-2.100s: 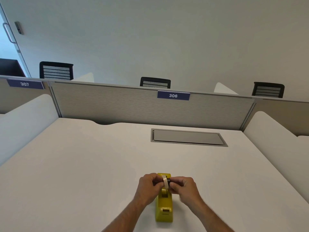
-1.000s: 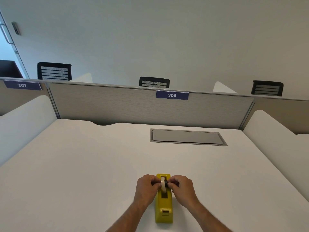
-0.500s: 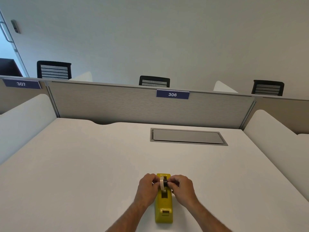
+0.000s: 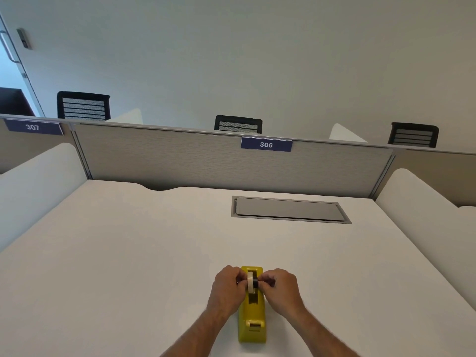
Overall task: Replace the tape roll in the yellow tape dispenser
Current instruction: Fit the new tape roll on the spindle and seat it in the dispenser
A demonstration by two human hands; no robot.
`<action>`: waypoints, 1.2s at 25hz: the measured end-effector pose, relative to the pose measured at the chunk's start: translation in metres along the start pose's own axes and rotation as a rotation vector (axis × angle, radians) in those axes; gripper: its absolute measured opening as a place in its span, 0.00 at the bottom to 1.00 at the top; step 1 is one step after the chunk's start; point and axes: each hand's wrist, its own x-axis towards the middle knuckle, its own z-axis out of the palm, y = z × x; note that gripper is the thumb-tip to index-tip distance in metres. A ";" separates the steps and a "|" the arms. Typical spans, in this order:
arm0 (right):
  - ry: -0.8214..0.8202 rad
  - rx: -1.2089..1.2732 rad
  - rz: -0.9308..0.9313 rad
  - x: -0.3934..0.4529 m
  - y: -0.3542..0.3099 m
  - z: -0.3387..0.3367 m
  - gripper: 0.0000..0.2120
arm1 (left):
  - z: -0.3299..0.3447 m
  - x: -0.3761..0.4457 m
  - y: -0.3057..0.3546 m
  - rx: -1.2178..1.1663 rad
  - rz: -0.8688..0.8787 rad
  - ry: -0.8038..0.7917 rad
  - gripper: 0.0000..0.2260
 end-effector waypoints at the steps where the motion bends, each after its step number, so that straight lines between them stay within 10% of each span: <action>1: 0.002 -0.014 -0.010 -0.001 0.000 0.000 0.05 | 0.000 0.000 0.000 0.007 0.001 0.001 0.06; 30: -0.001 -0.101 -0.343 -0.012 0.012 -0.003 0.22 | -0.002 -0.009 -0.018 -0.056 0.137 -0.021 0.09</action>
